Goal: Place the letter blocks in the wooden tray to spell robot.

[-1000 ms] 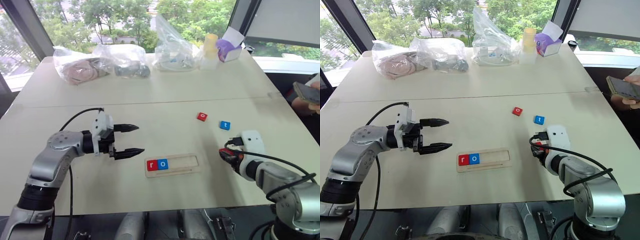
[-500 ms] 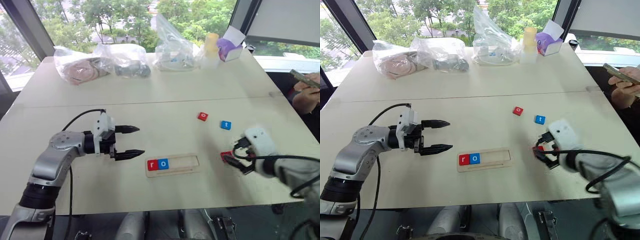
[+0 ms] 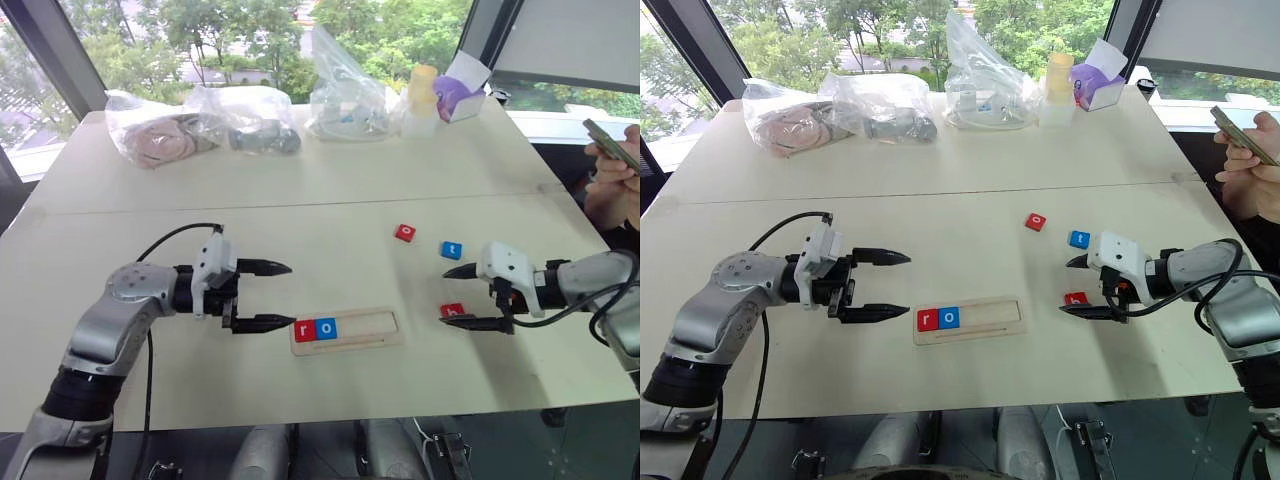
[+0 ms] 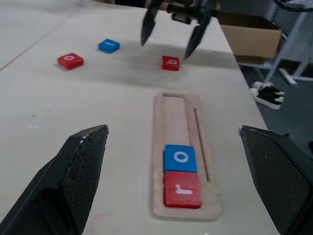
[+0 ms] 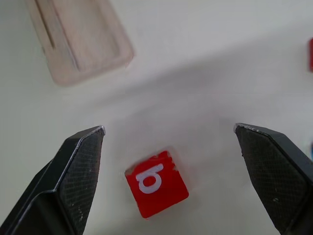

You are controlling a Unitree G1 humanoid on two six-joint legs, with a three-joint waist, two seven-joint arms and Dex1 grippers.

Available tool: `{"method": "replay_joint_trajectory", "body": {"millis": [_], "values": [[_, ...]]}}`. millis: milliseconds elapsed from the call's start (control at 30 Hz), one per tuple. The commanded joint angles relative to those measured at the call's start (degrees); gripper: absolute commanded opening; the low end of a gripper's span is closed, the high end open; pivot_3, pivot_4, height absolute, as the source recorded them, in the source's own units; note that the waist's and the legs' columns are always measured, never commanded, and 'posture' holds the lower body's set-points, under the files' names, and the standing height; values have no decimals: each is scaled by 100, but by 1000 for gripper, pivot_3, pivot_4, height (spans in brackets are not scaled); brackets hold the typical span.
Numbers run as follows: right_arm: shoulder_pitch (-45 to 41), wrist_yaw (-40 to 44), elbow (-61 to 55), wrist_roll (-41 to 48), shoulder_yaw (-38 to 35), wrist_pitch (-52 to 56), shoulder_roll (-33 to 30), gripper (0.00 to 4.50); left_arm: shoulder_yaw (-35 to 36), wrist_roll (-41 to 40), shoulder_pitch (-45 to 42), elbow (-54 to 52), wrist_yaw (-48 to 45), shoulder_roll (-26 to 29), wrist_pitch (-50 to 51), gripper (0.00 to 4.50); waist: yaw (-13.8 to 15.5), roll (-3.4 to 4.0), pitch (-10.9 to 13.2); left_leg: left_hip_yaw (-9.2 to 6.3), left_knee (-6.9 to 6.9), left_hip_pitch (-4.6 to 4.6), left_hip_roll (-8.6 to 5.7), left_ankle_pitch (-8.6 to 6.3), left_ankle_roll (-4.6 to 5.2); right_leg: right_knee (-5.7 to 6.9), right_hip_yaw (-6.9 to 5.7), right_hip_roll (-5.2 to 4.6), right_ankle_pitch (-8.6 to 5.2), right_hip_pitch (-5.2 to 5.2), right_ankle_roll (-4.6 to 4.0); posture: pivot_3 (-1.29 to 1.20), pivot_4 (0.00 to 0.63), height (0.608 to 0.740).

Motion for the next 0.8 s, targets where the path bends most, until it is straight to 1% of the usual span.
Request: {"method": "replay_joint_trajectory", "body": {"millis": [33,333,567,667,700,733,800], "values": [[113,124,30,-55,-36,-351,20,4393,207,-197,32,-272,-13,112,3,4500,13,0,0,-1,-1,0,0,0,0,0,0,0,0,0,0,0,150,740],[336,-123,404,-527,17,-998,125,4393,235,-212,76,-415,193,108,37,4500,5,4,-2,0,4,1,-2,1,-2,0,5,-1,0,2,-2,0,150,740],[213,-197,756,-672,80,-1250,186,4393,223,-195,-19,-351,186,152,43,4500,9,3,-2,0,14,3,-2,1,-2,0,5,0,0,10,-3,0,150,740],[195,-179,780,-653,85,-1255,191,3615,224,-167,-33,-333,185,163,20,4500,9,3,-2,-1,23,3,-2,1,-2,0,5,0,0,15,-5,0,150,740],[195,-170,773,-637,81,-1247,199,3054,228,-163,-34,-330,186,167,15,4500,9,3,-2,-1,25,3,-2,1,-2,0,5,0,0,16,-6,0,150,740],[190,-157,755,-599,66,-1214,215,2646,228,-158,-42,-329,200,165,18,4500,9,3,-2,-1,27,3,-2,1,-1,0,6,0,0,17,-7,0,150,740],[188,-139,695,-530,39,-1111,239,1573,231,-154,-45,-326,210,169,14,4500,2,3,-2,-1,29,3,-2,1,-1,1,6,0,0,18,-8,0,150,740]]}}
